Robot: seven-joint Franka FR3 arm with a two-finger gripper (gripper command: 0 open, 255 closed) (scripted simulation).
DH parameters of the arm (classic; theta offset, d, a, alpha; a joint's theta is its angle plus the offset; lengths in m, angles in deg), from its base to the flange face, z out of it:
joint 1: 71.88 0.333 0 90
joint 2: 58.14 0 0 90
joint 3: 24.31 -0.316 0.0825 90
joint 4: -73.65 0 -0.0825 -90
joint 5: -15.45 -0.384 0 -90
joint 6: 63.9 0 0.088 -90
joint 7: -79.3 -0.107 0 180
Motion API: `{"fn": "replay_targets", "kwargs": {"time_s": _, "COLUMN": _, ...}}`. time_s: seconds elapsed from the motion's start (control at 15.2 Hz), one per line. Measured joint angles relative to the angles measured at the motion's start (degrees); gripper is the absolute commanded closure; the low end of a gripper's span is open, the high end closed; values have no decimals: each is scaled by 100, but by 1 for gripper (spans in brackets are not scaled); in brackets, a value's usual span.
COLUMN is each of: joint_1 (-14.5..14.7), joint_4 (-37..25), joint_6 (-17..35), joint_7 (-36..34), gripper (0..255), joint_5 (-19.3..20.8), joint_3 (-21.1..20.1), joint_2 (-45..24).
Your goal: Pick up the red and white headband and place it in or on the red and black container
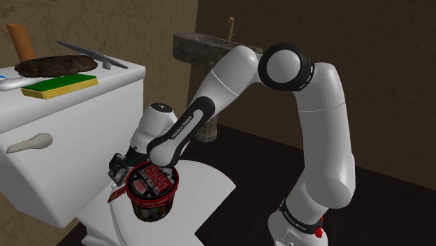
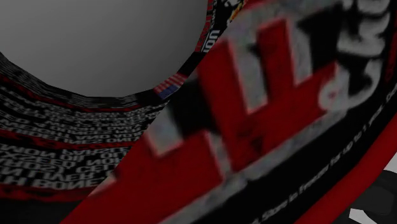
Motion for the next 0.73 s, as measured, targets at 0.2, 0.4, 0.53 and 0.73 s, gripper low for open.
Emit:
{"fn": "replay_targets", "kwargs": {"time_s": 0.2, "joint_1": 2, "joint_4": -4, "joint_6": 0, "joint_7": 0, "gripper": 255, "joint_5": 1, "joint_3": 2, "joint_2": -4}}
{"fn": "replay_targets", "kwargs": {"time_s": 0.4, "joint_1": 2, "joint_4": -3, "joint_6": -1, "joint_7": 0, "gripper": 255, "joint_5": 1, "joint_3": 1, "joint_2": -4}}
{"fn": "replay_targets", "kwargs": {"time_s": 0.53, "joint_1": 2, "joint_4": -3, "joint_6": 0, "joint_7": 0, "gripper": 255, "joint_5": 1, "joint_3": 1, "joint_2": -4}}
{"fn": "replay_targets", "kwargs": {"time_s": 0.73, "joint_1": 1, "joint_4": -3, "joint_6": 0, "joint_7": 0, "gripper": 255, "joint_5": 1, "joint_3": 1, "joint_2": -3}}
